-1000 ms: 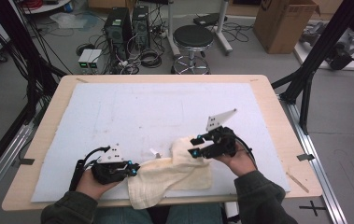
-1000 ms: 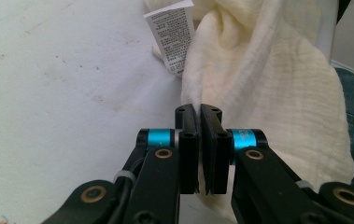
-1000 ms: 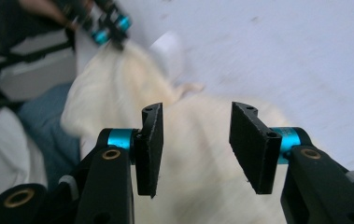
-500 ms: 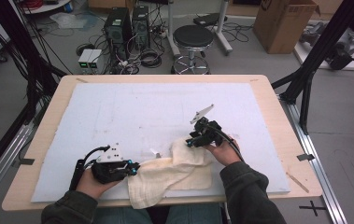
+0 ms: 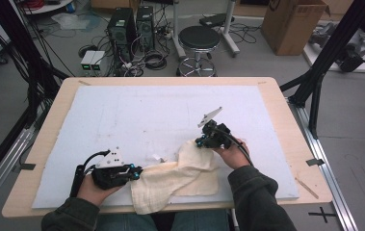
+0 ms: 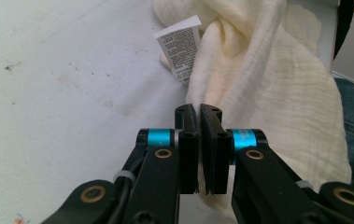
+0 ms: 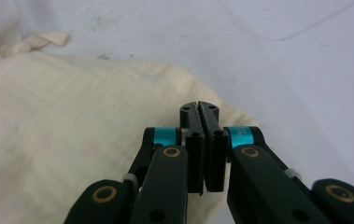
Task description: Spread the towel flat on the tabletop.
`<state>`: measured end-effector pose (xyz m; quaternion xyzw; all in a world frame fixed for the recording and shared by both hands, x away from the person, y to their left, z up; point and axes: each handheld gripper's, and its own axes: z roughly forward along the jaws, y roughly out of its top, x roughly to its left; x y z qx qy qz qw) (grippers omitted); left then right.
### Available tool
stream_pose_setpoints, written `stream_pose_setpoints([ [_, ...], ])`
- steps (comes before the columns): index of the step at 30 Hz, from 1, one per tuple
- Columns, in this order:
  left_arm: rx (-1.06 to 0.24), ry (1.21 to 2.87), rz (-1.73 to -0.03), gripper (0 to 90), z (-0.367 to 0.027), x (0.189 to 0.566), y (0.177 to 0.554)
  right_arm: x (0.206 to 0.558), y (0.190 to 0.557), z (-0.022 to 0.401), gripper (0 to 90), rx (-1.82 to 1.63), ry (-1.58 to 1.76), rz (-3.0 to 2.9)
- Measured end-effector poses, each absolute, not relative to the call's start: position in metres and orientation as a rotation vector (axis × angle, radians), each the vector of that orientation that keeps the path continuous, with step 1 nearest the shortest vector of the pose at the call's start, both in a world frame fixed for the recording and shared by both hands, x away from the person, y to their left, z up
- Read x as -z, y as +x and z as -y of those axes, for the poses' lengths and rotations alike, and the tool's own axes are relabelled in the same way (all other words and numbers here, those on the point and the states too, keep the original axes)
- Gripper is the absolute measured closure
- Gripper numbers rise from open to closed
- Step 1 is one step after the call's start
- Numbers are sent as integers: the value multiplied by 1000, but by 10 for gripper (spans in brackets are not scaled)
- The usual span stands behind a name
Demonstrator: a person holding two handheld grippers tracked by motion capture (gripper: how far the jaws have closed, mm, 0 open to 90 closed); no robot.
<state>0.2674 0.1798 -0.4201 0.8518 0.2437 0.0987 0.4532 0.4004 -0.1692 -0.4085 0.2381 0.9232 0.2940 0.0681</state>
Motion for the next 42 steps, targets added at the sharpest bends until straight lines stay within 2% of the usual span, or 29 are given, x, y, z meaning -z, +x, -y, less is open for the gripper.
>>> stream_pose_setpoints([
  [11,-225,2083,-579,854,-176,418,264,371,399,228,897,-871,869,-2583],
  [17,-195,2106,-549,844,-169,420,264,395,394,240,896,-810,907,-2643],
  [18,-185,2103,-557,827,-168,420,264,401,392,238,896,-789,911,-2663],
  [20,-177,2087,-581,718,-168,417,269,411,390,235,895,-780,913,-2685],
  [24,-161,2038,-621,619,-166,408,285,420,387,235,891,-809,908,-2702],
  [30,-163,2035,-604,569,-140,394,316,420,384,238,891,-855,907,-2696],
  [37,-51,2118,-643,511,-110,416,343,422,385,238,890,-885,913,-2692],
  [39,-12,2138,-651,542,-107,421,346,422,385,238,890,-896,917,-2692],
  [40,-7,2158,-647,640,-107,423,348,422,386,238,890,-897,912,-2691],
  [42,-10,2164,-652,773,-108,424,349,422,386,237,890,-905,913,-2693],
])
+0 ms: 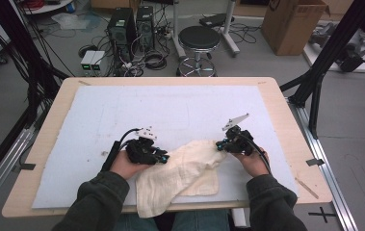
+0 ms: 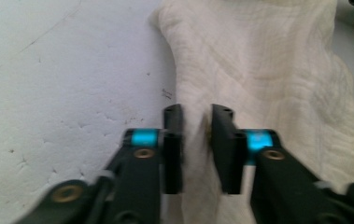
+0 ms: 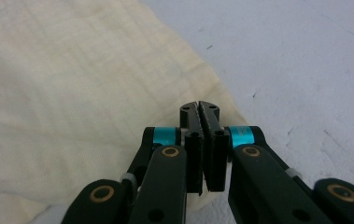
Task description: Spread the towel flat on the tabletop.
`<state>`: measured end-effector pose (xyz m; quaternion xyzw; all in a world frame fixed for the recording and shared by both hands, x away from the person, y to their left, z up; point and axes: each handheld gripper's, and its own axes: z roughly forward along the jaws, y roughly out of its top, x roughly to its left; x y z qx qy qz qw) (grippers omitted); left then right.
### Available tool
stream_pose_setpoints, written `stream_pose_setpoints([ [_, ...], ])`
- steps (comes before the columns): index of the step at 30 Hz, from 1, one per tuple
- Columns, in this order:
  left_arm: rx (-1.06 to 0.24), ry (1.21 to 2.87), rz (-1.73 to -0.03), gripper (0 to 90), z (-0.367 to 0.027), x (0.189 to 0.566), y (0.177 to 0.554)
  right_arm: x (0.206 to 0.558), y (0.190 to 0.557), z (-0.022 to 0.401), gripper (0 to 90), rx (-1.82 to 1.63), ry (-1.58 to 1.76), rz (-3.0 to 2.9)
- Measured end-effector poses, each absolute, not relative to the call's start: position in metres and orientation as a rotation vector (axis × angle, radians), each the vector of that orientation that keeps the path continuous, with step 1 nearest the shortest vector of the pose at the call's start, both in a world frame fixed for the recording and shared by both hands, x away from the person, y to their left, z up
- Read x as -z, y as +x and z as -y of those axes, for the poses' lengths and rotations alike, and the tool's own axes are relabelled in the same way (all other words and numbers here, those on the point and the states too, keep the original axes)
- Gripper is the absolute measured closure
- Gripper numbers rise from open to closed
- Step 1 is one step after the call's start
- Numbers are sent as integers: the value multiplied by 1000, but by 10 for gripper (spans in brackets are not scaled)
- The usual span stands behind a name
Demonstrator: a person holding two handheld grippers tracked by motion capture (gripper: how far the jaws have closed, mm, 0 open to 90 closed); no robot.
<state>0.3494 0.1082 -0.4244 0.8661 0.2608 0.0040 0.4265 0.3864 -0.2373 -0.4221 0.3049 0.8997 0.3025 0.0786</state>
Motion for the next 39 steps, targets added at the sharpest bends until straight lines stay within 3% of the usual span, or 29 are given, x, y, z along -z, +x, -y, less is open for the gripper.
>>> stream_pose_setpoints([
  [2,-57,2149,-688,865,-112,421,352,422,388,237,890,-927,912,-2686],
  [10,-327,2033,-791,875,-130,382,357,411,392,233,890,-1032,928,-2619],
  [14,-392,2098,-755,873,-127,377,349,400,393,226,890,-1065,893,-2605],
  [22,-224,2269,-649,868,-115,412,322,411,391,218,890,-947,883,-2689],
  [27,-115,2276,-612,859,-115,422,310,414,387,216,889,-902,869,-2720],
  [35,-7,2185,-648,724,-124,420,315,423,381,218,889,-873,887,-2736],
  [39,-21,2129,-683,708,-130,410,325,423,379,217,889,-861,864,-2737],
])
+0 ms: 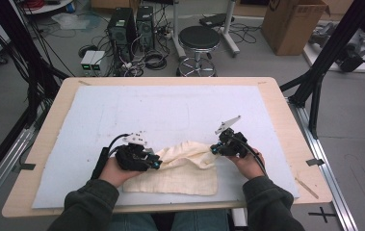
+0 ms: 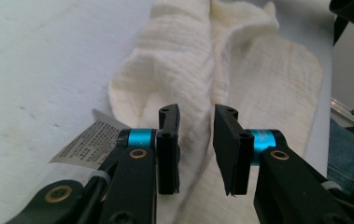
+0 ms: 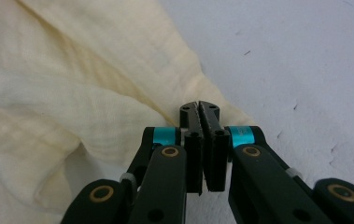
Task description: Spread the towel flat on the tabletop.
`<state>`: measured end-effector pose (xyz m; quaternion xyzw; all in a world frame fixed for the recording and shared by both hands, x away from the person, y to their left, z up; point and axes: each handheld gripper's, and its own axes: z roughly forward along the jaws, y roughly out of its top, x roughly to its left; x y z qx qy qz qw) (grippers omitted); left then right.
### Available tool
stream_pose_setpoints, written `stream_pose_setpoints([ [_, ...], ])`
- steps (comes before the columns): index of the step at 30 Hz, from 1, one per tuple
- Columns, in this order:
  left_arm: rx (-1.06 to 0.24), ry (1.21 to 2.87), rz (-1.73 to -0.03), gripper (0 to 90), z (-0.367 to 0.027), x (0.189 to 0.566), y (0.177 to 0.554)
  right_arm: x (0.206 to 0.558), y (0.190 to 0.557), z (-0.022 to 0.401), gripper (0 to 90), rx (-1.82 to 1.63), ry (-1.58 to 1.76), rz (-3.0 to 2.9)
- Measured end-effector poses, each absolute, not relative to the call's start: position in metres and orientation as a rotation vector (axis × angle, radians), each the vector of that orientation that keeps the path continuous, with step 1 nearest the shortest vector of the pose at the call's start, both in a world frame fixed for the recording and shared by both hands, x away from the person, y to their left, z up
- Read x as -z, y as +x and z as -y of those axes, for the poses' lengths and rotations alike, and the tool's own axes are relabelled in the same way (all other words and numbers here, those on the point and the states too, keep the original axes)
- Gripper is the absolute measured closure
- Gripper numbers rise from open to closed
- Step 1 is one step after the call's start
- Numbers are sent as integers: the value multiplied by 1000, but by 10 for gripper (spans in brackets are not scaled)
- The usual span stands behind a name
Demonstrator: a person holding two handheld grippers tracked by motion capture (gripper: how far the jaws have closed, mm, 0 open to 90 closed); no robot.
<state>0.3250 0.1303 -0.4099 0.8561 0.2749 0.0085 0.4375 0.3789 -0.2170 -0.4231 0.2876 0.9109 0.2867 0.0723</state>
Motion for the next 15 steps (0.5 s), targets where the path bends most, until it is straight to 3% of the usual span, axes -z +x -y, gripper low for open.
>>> stream_pose_setpoints([
  [8,-133,2090,-772,719,-141,398,351,424,377,222,889,-877,865,-2733],
  [15,-170,2145,-861,535,-139,412,365,423,380,235,889,-875,906,-2710],
])
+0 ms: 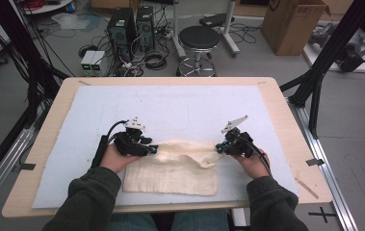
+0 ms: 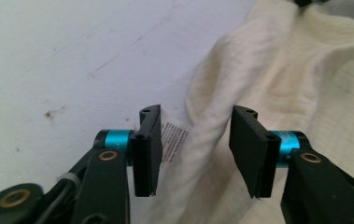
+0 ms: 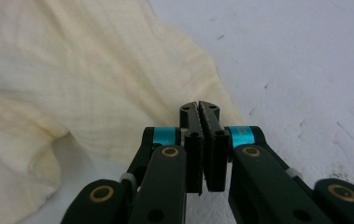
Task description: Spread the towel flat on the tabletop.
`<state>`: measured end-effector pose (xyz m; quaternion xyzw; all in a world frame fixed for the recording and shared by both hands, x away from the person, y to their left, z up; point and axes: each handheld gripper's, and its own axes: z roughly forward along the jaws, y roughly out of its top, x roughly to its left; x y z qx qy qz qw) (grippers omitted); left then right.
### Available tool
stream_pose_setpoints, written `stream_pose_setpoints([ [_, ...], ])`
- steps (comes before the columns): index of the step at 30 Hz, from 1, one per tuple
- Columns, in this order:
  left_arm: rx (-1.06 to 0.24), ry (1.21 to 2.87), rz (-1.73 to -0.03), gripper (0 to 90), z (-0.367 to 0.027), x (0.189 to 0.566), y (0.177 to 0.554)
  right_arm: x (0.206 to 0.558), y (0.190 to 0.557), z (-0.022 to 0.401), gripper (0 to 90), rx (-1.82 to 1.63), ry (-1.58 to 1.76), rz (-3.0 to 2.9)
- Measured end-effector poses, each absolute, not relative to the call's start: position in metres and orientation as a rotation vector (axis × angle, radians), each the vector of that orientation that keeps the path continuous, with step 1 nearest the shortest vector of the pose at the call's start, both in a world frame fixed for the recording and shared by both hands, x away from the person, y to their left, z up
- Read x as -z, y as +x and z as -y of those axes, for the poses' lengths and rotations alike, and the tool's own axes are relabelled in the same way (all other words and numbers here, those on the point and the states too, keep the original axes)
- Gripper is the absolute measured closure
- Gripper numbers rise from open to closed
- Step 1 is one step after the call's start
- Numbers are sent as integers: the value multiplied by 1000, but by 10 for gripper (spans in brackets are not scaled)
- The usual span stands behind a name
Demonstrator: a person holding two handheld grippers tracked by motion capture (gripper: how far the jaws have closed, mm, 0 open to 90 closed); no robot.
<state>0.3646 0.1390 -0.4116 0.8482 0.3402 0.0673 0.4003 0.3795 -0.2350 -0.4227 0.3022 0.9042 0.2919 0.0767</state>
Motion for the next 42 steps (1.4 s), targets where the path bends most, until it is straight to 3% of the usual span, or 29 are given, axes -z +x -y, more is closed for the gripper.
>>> stream_pose_setpoints([
  [4,-119,2140,-905,546,-144,418,374,423,381,238,889,-874,899,-2705],
  [7,-105,2166,-861,822,-142,420,374,423,385,239,889,-879,909,-2702],
  [10,-214,2123,-903,866,-146,412,375,421,389,237,889,-882,927,-2695],
  [15,-394,2018,-914,866,-157,386,365,401,396,234,889,-968,925,-2604],
  [20,-323,2133,-783,864,-149,384,337,392,391,227,889,-966,883,-2621],
  [29,-126,2265,-639,858,-135,420,290,417,372,226,888,-857,857,-2734],
  [39,-12,2200,-624,642,-143,421,290,423,366,228,888,-863,861,-2739],
  [42,-20,2178,-634,639,-147,414,294,423,364,232,888,-867,864,-2734],
])
